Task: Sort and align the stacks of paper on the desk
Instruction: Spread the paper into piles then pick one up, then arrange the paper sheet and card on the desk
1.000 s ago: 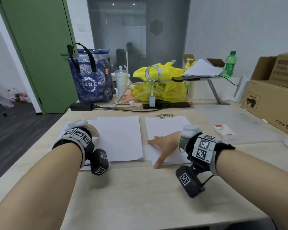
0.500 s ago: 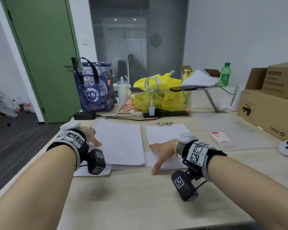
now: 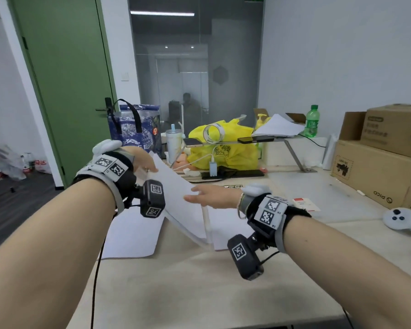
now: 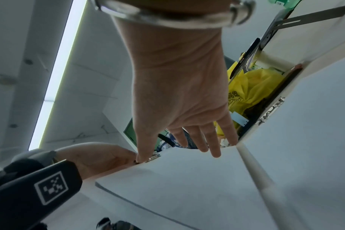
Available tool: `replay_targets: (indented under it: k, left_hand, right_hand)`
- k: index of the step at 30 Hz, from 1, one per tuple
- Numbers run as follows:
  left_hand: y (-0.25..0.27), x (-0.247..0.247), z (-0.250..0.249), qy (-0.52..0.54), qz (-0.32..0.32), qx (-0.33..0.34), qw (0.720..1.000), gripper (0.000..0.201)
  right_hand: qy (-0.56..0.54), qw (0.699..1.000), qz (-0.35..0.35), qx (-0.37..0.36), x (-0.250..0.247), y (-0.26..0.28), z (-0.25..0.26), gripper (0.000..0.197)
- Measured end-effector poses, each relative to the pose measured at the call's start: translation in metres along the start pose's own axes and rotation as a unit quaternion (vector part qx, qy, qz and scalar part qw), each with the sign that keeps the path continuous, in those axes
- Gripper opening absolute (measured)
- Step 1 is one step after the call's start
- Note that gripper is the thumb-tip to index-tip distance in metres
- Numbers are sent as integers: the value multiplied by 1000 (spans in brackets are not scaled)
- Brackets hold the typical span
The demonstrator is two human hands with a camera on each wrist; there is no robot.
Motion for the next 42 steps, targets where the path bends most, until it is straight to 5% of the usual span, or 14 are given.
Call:
replay_targets:
  k: [4, 11, 19, 26, 32, 36, 42]
  left_hand:
    - [17, -5, -20, 175, 67, 33, 982, 25]
    - [46, 11, -73, 262, 138, 132, 946, 79]
    - [56, 55, -110, 241, 197, 137, 940, 81]
    - [46, 103, -123, 151, 247, 159, 944, 61]
    - [54, 128, -130, 80, 248, 175, 950, 94]
    - [66, 142, -138, -72, 153, 219, 961, 116]
    - [64, 158, -134, -218, 143, 218, 940, 112]
  right_hand:
    - [-102, 994, -31, -16, -24, 7, 15, 63]
    - [-191, 965, -178, -40, -69, 25, 18, 62]
    - [-272, 937, -216, -26, -94, 53, -8, 55]
    - [-212, 961, -179, 8, -97, 84, -49, 45]
    - [-224, 952, -201, 48, -97, 96, -73, 41]
    - [-211, 949, -223, 69, -98, 103, -80, 44]
    - [-152, 945, -225, 181, -88, 123, -113, 57]
Point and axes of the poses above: each hand's wrist, its own y-axis away from the middle knuckle, its own x-axis out of the palm, z = x × y, the point moved 3 cm from there along -y, towards the middle knuckle, and after that the axes turned 12 degrees about -x, right-handed, at the moved point
